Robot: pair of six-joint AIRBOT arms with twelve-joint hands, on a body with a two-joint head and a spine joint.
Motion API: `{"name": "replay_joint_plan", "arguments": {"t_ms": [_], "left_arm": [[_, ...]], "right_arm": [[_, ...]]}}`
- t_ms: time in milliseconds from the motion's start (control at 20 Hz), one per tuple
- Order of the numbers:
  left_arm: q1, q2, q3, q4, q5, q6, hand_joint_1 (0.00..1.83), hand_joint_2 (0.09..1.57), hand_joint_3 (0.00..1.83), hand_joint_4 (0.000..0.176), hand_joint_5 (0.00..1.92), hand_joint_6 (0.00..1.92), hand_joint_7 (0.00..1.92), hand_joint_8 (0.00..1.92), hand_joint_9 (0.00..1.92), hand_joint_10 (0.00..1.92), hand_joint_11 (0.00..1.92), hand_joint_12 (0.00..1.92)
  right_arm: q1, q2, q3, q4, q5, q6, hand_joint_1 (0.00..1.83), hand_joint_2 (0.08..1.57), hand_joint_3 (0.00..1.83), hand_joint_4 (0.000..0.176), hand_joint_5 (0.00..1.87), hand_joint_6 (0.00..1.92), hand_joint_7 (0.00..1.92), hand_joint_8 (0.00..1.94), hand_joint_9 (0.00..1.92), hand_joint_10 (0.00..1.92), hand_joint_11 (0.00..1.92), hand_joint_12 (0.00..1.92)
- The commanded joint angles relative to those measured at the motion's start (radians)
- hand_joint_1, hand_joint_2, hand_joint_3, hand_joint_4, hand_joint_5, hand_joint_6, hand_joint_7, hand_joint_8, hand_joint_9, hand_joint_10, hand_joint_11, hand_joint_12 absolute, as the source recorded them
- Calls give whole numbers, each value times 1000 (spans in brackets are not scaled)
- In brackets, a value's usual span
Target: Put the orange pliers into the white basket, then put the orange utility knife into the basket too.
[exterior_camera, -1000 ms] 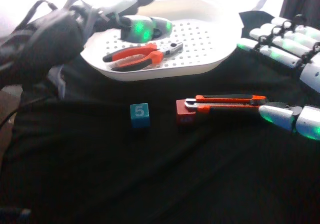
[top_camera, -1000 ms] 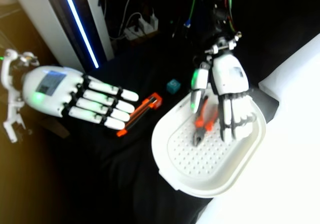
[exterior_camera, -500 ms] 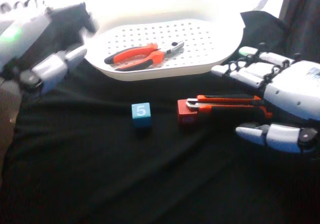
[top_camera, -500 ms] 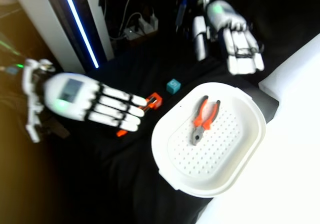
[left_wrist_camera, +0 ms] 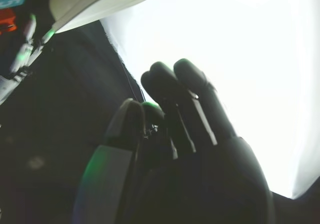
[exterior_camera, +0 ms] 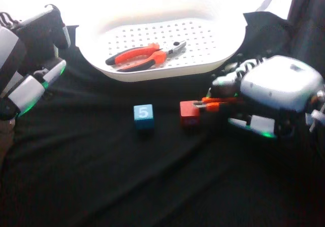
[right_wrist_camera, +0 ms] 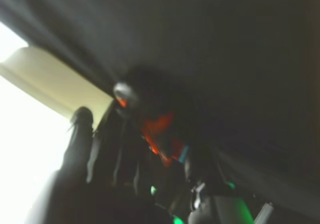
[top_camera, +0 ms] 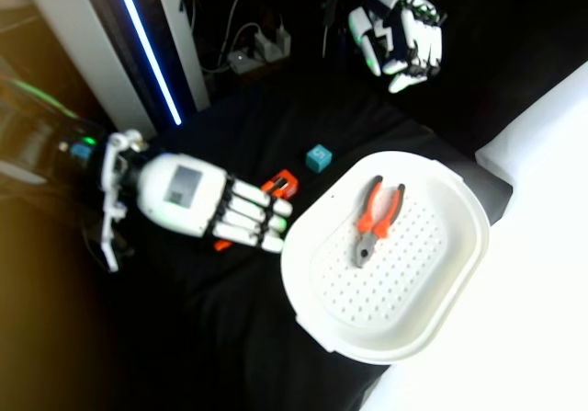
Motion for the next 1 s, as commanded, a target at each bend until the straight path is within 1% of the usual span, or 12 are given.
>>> {"name": "replay_joint_plan", "arguments": {"t_ms": [0, 100, 150, 200, 300, 350, 450, 650, 700, 750, 850, 950], "left_arm": [[1, 7, -4, 9, -146, -2, 1105, 1376, 0, 0, 379, 1675, 695, 1600, 876, 1155, 843, 1450], [17, 11, -8, 1, -160, -2, 1114, 1371, 0, 0, 383, 1663, 705, 1588, 881, 1143, 847, 1433], [20, 11, -10, 0, -168, -3, 1117, 1364, 0, 0, 393, 1651, 717, 1570, 894, 1136, 840, 1438], [20, 11, -10, -1, -170, -3, 1110, 1367, 0, 0, 391, 1660, 707, 1577, 877, 1134, 826, 1455], [22, 11, -10, -1, -171, -3, 1106, 1369, 1, 0, 388, 1669, 705, 1575, 879, 1135, 843, 1463], [23, 11, -11, -3, -171, -3, 917, 1417, 1, 0, 446, 1723, 718, 1181, 880, 1108, 835, 1428], [30, 11, -13, -9, -179, -3, 843, 1438, 0, 0, 450, 1754, 783, 920, 888, 1073, 845, 1400], [37, 10, -14, -16, -179, -3, 831, 1450, 0, 0, 436, 1774, 770, 879, 892, 1095, 865, 1438], [37, 10, -14, -17, -178, -3, 1043, 1388, 0, 0, 399, 1699, 716, 1423, 881, 1084, 864, 1444], [37, 10, -14, -17, -179, -3, 875, 1427, 0, 0, 441, 1744, 690, 1092, 871, 1074, 849, 1440], [39, 10, -16, -18, -181, -3, 813, 1436, 0, 0, 448, 1756, 716, 896, 862, 1049, 845, 1412], [39, 8, -16, -17, -179, -3, 819, 1436, 0, 0, 454, 1753, 774, 863, 895, 1081, 868, 1420]], "right_arm": [[9, -2, -1, -5, 64, -17, 1383, 1270, 0, 0, 1039, 1916, 1277, 1936, 1422, 1918, 1400, 1920], [29, 5, -22, -14, 98, -38, 1354, 1267, 0, 0, 1024, 1921, 1342, 1941, 1516, 1921, 1552, 1921], [29, 22, -45, -17, 150, -38, 1419, 1230, 0, 83, 903, 1921, 1347, 1941, 1498, 1921, 1484, 1921], [29, 47, -66, -24, 199, -38, 1351, 1265, 5, 93, 889, 1921, 1368, 1941, 1538, 1921, 1535, 1921], [34, 92, -103, -46, 275, -38, 1346, 1275, 7, 91, 853, 1921, 1299, 1941, 1473, 1921, 1479, 1921], [49, 116, -121, -65, 306, -38, 1256, 1329, 25, 90, 758, 1921, 1242, 1941, 1438, 1921, 1453, 1921], [87, 155, -147, -104, 350, -38, 1245, 1339, 20, 84, 650, 1921, 1235, 1941, 1468, 1921, 1478, 1921], [152, 169, -143, -126, 364, -38, 1329, 1315, 1, 79, 824, 1921, 1269, 1941, 1530, 1921, 1554, 1921], [168, 167, -135, -126, 363, -37, 1405, 1291, 0, 77, 906, 1921, 1349, 1941, 1585, 1921, 1599, 1921], [190, 160, -124, -126, 351, -37, 1431, 1285, 0, 83, 939, 1921, 1356, 1941, 1575, 1921, 1589, 1921], [256, 117, -72, -126, 262, -37, 1425, 1270, 0, 88, 957, 1921, 1322, 1941, 1521, 1921, 1556, 1921], [305, 57, -7, -126, 159, -37, 1366, 1242, 0, 80, 1061, 1921, 1270, 1941, 1438, 1921, 1509, 1921]]}}
